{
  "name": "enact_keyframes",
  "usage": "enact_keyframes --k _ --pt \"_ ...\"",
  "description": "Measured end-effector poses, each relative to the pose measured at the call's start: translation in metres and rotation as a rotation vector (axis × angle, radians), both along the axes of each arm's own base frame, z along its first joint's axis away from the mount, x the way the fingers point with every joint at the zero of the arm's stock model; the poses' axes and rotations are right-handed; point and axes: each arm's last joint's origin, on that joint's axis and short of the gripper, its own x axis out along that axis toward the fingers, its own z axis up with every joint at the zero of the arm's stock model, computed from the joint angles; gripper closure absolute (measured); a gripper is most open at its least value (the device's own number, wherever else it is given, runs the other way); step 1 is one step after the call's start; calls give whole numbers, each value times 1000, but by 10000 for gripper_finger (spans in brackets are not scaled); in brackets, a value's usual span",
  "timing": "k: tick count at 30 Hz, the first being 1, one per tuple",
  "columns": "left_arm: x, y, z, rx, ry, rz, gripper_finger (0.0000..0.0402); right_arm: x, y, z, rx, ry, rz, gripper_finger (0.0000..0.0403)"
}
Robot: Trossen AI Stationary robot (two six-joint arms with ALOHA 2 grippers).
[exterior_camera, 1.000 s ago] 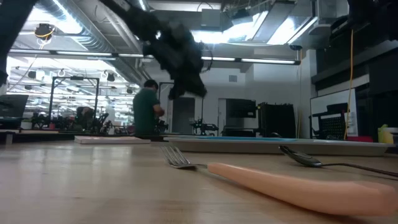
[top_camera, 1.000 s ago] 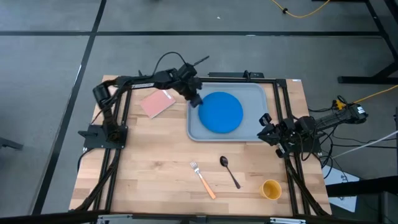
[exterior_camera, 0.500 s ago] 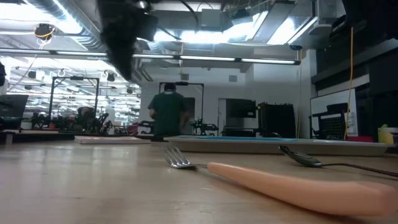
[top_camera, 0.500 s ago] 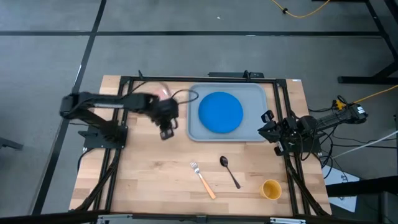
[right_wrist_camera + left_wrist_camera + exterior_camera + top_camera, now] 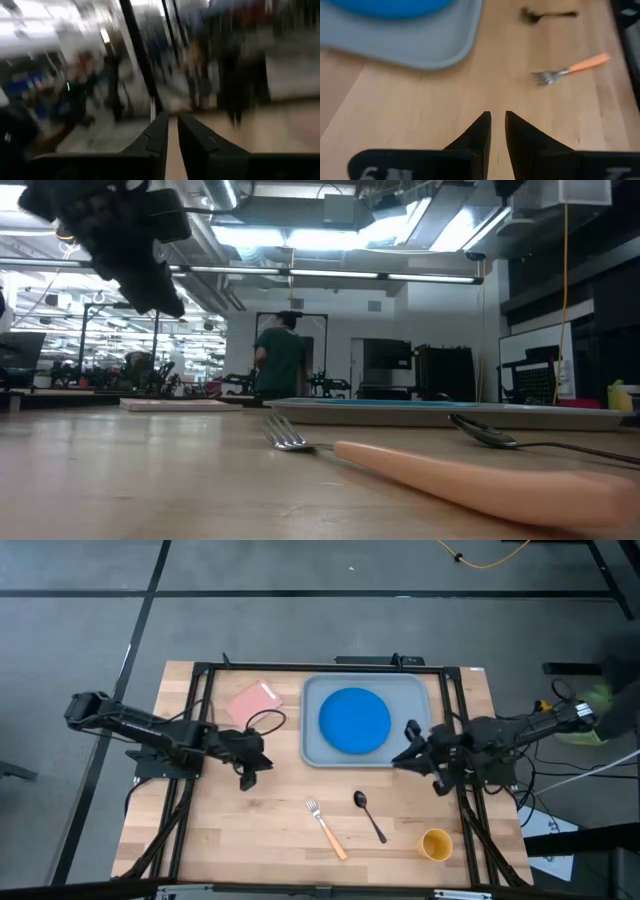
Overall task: Pick and place plate/cup/fork/spoon on tray
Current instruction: Put the cup on the gray tray
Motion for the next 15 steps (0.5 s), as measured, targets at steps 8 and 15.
enact_keyframes --k 8,15 --pt "-24 3 -29 64 -251 -75 353 8 2 37 35 665 -70 354" --pt "-34 6 -34 77 -321 -34 353 23 5 35 -22 726 -150 354"
